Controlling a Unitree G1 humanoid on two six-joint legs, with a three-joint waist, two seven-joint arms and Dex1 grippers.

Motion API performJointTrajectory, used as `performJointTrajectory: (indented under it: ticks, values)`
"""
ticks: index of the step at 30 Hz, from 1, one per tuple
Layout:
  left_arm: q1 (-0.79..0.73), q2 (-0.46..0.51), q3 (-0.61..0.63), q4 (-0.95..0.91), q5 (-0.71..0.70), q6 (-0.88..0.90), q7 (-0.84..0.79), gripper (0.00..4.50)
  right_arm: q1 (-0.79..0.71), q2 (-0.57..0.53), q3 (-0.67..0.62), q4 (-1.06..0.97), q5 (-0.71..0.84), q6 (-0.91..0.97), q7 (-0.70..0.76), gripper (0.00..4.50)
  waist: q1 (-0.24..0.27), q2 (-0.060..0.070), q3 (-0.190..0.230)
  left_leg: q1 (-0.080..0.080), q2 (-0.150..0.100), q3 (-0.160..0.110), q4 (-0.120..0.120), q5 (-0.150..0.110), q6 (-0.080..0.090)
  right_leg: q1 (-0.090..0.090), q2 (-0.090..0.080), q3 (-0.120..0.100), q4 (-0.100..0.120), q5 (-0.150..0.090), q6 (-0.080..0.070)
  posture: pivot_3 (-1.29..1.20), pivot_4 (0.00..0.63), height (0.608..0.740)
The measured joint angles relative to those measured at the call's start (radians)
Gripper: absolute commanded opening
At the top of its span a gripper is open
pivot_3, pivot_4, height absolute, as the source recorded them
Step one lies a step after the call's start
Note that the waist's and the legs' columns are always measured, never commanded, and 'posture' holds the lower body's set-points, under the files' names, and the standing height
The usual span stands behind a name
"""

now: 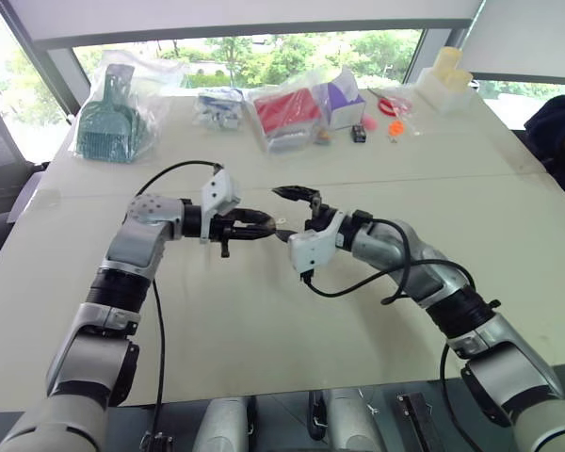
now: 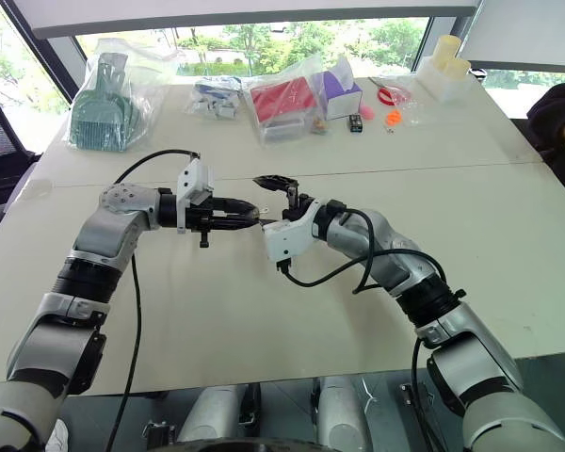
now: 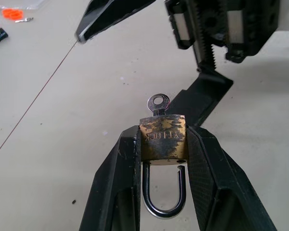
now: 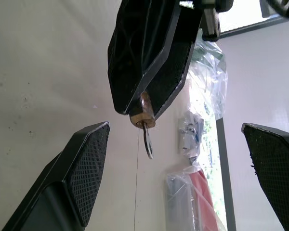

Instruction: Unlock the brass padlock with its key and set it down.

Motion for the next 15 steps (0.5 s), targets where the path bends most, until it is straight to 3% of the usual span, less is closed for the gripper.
performJointTrajectory:
  ticks: [1, 6, 9, 15]
  values:
    - [0.0, -0.005, 0.0, 0.011, 0.001, -0.005, 0.003, 0.76, 0.005, 0.001, 0.0, -0.001, 0.0, -0.006, 0.0, 3.69, 0.001, 0.0, 0.0, 0.0, 0.0, 0.0, 0.0, 0.0, 0.0, 0.0, 0.0, 0.0, 0.0, 0.0, 0.0, 0.0, 0.15, 0.74]
    - [-0.006, -0.009, 0.004, 0.013, -0.001, -0.011, 0.004, 0.76, 0.021, 0.01, 0.004, 0.004, -0.021, -0.016, 0.004, 1.25, 0.0, 0.0, 0.0, 0.0, 0.0, 0.0, 0.0, 0.0, 0.0, 0.0, 0.0, 0.0, 0.0, 0.0, 0.0, 0.0, 0.15, 0.74]
    - [-0.007, -0.005, 0.01, 0.011, -0.001, 0.001, 0.001, 0.76, 0.019, 0.02, 0.005, 0.018, -0.042, -0.024, 0.004, 0.03, -0.001, 0.0, 0.0, 0.0, 0.0, 0.0, 0.0, 0.0, 0.0, 0.0, 0.0, 0.0, 0.0, 0.0, 0.0, 0.0, 0.15, 0.74]
    - [-0.006, -0.001, 0.011, 0.01, 0.0, 0.042, 0.001, 0.76, 0.004, 0.044, 0.005, 0.057, -0.07, -0.045, 0.002, 0.03, 0.0, 0.0, 0.0, 0.0, 0.0, 0.0, 0.0, 0.0, 0.0, 0.0, 0.0, 0.0, 0.0, 0.0, 0.0, 0.0, 0.15, 0.74]
